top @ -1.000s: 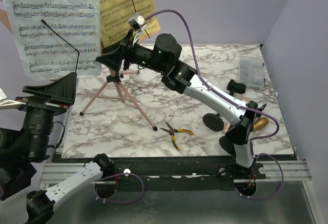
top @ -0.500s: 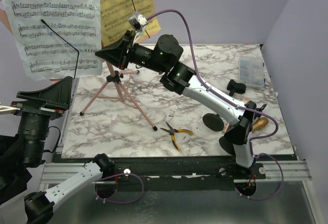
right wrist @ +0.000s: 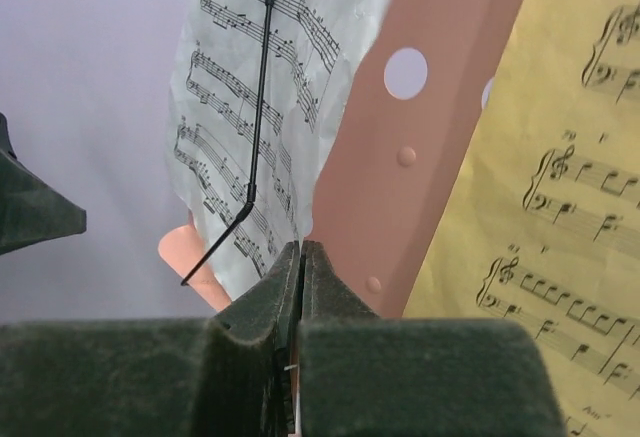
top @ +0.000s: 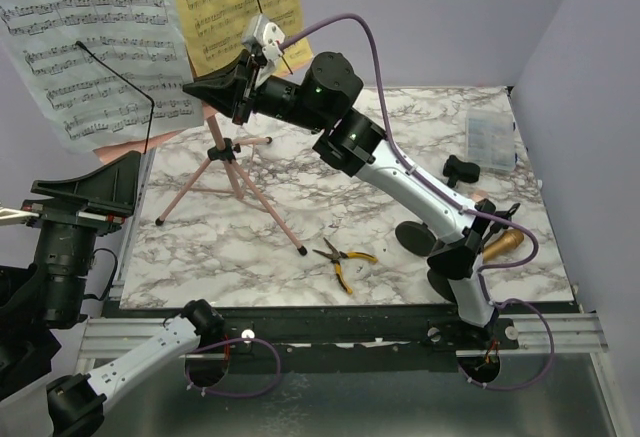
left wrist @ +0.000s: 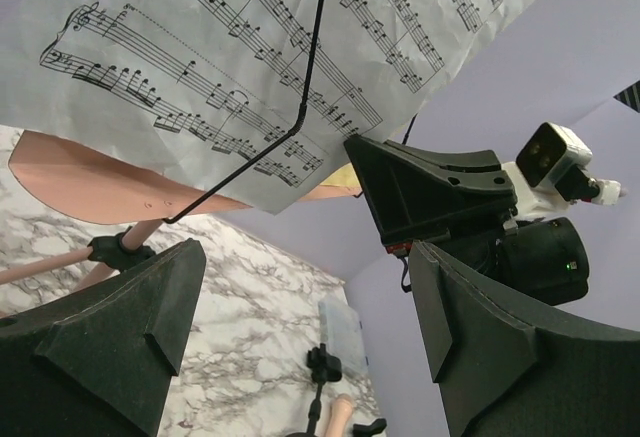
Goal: Set up the instrument practice props
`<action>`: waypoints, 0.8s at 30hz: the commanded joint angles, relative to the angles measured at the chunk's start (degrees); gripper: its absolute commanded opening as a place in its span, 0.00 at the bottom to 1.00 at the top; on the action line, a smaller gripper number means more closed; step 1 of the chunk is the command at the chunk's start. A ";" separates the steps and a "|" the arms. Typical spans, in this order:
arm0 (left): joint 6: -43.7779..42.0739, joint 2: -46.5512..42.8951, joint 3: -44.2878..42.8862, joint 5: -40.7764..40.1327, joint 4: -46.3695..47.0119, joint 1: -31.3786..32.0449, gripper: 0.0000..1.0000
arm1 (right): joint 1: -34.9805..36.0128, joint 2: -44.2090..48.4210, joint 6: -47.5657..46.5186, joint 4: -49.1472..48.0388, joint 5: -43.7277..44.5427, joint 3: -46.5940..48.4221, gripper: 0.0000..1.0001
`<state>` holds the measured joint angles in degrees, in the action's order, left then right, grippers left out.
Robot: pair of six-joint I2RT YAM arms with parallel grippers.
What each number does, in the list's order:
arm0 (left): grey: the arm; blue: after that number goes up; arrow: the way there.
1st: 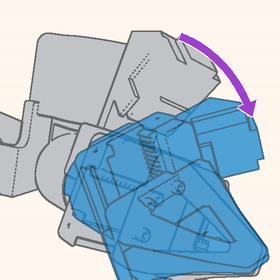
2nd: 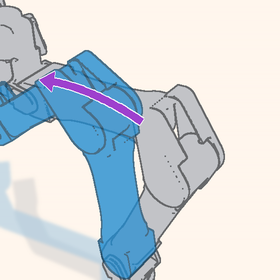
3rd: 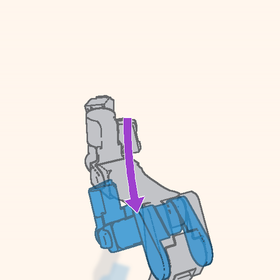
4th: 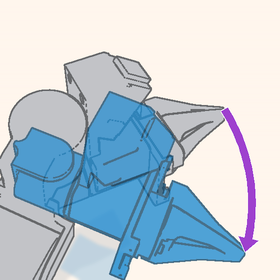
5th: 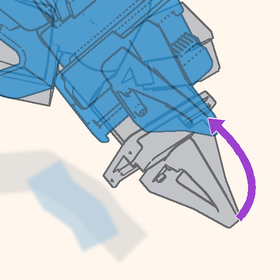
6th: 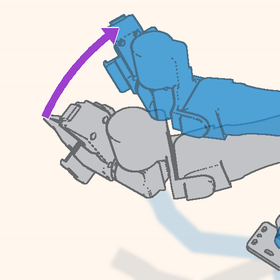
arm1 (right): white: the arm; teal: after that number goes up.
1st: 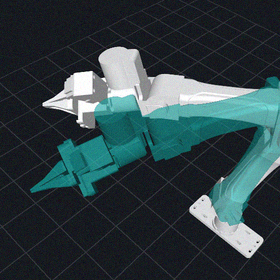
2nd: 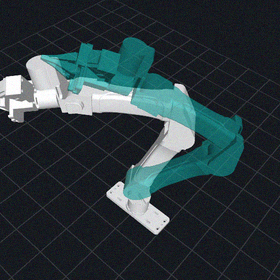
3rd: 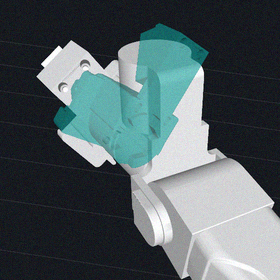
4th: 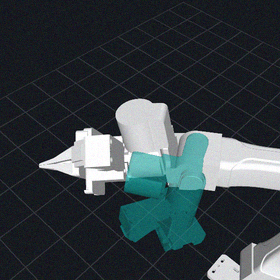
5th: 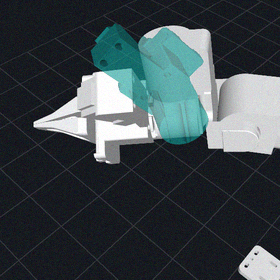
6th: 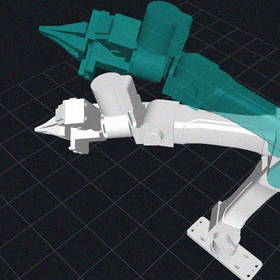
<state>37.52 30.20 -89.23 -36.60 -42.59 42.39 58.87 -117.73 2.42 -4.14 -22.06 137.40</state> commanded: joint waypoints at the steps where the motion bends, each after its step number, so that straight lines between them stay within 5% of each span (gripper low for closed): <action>1: 1.10 -0.42 0.37 1.86 -0.50 0.19 0.90 | 0.19 -3.00 -11.86 5.49 -3.26 5.53 0.01; 24: 3.26 0.93 1.70 3.69 -0.48 0.15 0.90 | -3.92 -4.52 -23.47 9.41 -10.92 10.38 0.01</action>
<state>40.25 30.37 -87.94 -34.68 -42.61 42.39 54.94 -121.25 -19.86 4.82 -30.00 145.40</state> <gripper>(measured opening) 0.898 0.009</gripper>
